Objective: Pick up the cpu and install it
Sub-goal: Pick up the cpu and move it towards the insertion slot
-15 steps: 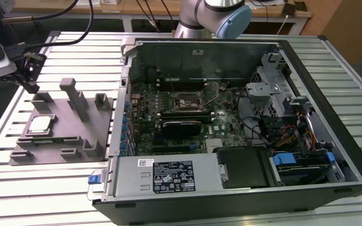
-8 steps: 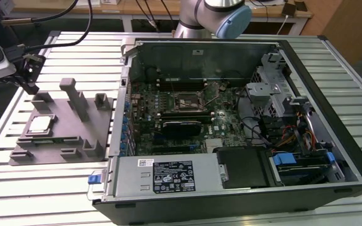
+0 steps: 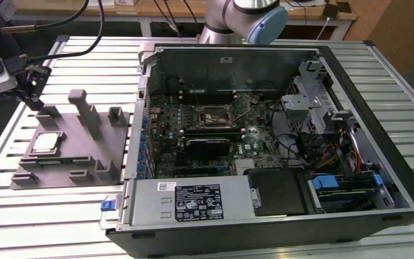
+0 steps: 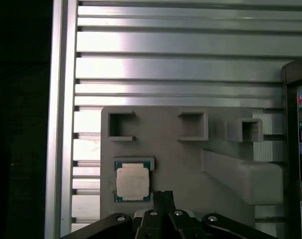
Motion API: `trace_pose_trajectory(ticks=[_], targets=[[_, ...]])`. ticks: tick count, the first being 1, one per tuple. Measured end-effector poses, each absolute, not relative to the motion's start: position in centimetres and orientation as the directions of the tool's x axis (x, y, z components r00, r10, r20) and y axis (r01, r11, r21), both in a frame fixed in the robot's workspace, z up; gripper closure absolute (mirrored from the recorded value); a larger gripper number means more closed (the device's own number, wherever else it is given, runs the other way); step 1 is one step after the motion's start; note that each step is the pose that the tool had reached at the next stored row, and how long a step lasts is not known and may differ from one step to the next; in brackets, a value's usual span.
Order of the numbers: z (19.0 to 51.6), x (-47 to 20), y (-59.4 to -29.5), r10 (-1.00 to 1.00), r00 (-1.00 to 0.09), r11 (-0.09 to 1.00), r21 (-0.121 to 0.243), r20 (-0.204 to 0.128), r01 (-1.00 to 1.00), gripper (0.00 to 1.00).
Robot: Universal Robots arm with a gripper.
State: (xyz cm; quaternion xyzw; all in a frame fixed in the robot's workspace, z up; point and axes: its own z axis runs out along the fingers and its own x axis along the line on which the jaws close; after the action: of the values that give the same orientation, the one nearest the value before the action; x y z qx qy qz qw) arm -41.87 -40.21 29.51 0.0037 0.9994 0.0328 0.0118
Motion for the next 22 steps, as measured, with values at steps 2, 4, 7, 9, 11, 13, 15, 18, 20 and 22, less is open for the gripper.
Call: trace_pose_trajectory(ticks=[2,4,7,9,11,13,15,18,20,22], targets=[[29.4,-42.1,-40.2,0.008,-1.000,0.998,0.066,-0.023,0.007,0.89],[29.3,-42.2,-40.3,0.008,-1.000,0.998,0.066,-0.023,0.006,0.89],[29.1,-42.4,-40.4,0.008,-1.000,0.998,0.066,-0.023,0.006,0.89],[29.0,-42.6,-40.5,0.008,-1.000,0.998,0.066,-0.023,0.007,0.89],[28.8,-42.7,-40.6,0.008,-1.000,0.998,0.066,-0.023,0.007,0.89],[28.7,-42.7,-40.7,0.008,-1.000,0.998,0.066,-0.023,0.006,0.89],[28.5,-42.8,-40.8,0.008,-1.000,0.998,0.066,-0.023,0.007,0.89],[28.3,-42.9,-40.9,0.008,-1.000,0.998,0.066,-0.023,0.007,0.89],[28.0,-43.0,-41.0,0.008,-1.000,0.998,0.066,-0.023,0.007,0.89],[27.8,-43.1,-41.0,0.008,-1.000,0.998,0.066,-0.023,0.007,0.89]])
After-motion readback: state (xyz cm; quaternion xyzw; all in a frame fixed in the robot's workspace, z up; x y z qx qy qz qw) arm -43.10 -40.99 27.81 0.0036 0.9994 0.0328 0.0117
